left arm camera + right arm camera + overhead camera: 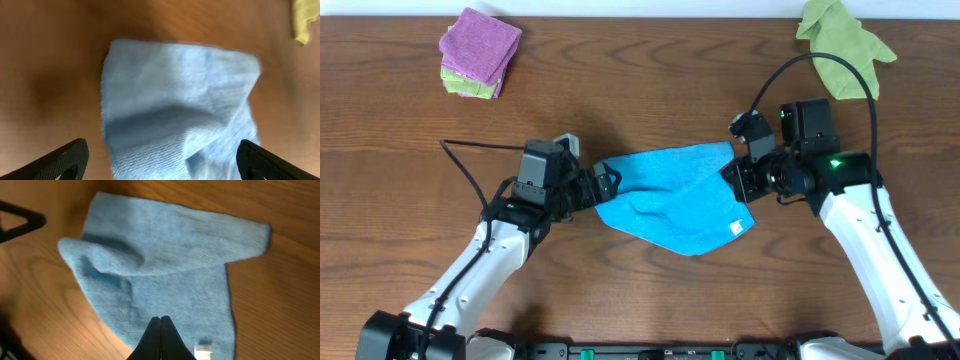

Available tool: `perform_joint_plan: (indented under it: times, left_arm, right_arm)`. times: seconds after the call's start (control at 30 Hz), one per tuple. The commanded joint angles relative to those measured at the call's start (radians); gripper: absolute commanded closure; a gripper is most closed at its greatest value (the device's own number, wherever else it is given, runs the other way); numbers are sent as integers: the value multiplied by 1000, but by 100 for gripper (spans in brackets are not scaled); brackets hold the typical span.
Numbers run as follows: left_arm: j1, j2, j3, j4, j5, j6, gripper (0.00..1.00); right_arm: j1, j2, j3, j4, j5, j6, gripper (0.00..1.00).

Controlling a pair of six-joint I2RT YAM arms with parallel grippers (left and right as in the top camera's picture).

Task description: Fold the cloth

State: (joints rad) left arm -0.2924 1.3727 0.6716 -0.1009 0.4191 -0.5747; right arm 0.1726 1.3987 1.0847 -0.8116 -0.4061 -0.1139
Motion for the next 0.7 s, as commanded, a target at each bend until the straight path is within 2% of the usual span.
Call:
perform_joint_plan:
  times: [0.0, 0.07, 0.23, 0.3, 0.33, 0.37, 0.4, 0.43, 0.53, 0.57, 0.63, 0.67]
  left_arm:
    - [2, 7, 14, -68, -10, 25, 4]
    - [5, 7, 14, -44, -12, 30, 4]
    - [8, 25, 14, 190, -92, 12, 5]
    - [11, 58, 20, 233, -77, -20, 36]
    - [11, 80, 27, 233, -79, -32, 54]
    - [11, 107, 35, 233, -76, -43, 78]
    - [10, 142, 50, 233, -60, -57, 90]
    - [10, 163, 64, 233, -43, -57, 94]
    - [11, 211, 105, 225, 7, -53, 89]
    - [12, 213, 108, 213, 11, -53, 94]
    - [13, 213, 108, 199, 8, -45, 94]
    - [14, 209, 108, 191, 31, -79, 94]
  right_arm:
    - [6, 21, 13, -8, 71, -14, 98]
    - [-7, 53, 13, -3, 69, 10, 99]
    - [-12, 119, 13, 7, 11, 16, 99]
    - [-12, 121, 13, 17, 6, 16, 99]
    - [-13, 119, 13, 21, 6, 16, 99]
    - [-14, 117, 13, 26, 8, 16, 99]
    - [-19, 115, 13, 28, 10, 16, 99]
    - [-26, 113, 13, 31, 10, 16, 99]
    - [-61, 105, 13, 38, 10, 32, 99]
    - [-79, 99, 13, 39, 9, 32, 99]
    - [-120, 78, 13, 30, 10, 31, 99]
    - [-140, 63, 13, 26, 10, 31, 99]
